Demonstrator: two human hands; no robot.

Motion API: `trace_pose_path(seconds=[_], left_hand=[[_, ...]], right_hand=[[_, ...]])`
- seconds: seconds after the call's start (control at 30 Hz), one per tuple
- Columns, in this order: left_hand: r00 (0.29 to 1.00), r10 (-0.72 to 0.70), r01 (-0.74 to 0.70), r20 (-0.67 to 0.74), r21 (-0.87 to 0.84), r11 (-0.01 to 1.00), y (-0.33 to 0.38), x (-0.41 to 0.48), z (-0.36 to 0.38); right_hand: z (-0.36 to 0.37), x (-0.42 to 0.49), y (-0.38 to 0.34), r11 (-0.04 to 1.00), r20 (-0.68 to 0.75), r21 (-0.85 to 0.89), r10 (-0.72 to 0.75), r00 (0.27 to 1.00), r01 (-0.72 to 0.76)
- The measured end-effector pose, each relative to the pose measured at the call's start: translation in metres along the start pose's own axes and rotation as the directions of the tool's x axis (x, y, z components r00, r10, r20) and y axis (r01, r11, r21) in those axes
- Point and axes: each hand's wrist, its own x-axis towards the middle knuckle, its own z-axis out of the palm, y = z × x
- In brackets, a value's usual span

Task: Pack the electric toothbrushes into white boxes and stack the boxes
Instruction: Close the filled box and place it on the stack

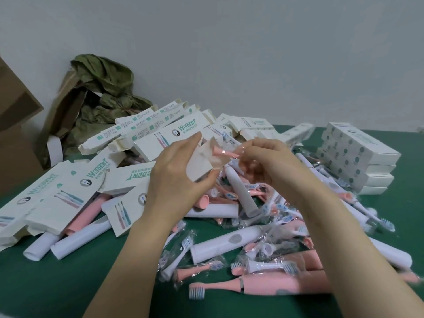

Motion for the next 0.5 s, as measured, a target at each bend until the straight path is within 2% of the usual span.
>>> trace_pose_path(seconds=[0.1,0.17,0.2,0.3,0.37,0.5], left_hand=[[1.000,0.011,-0.012,0.013,0.006,1.000,0.002,0.000,0.000],[0.999,0.029,-0.029,0.025,-0.005,1.000,0.002,0.000,0.000],[0.999,0.040,-0.040,0.037,-0.012,0.999,0.002,-0.001,0.001],[0.995,0.061,-0.060,0.074,-0.017,0.998,0.001,-0.001,0.001],[0.994,0.058,-0.057,0.088,-0.018,0.998,0.001,-0.001,0.002],[0.993,0.066,-0.061,0.097,-0.049,0.997,0.003,-0.002,0.002]], right_hand=[[0.000,0.001,0.001,0.979,-0.103,-0.192,-0.096,0.990,0.075],[0.002,0.000,-0.001,0.932,-0.080,-0.316,-0.213,0.974,0.178],[0.004,-0.001,-0.002,0.879,-0.057,-0.413,-0.285,0.957,0.238],[0.007,-0.001,-0.004,0.618,0.033,-0.710,-0.451,0.892,0.339],[0.005,0.001,-0.003,0.523,0.072,-0.780,-0.470,0.880,0.343],[0.014,0.001,0.003,0.513,0.059,-0.758,-0.561,0.826,0.403]])
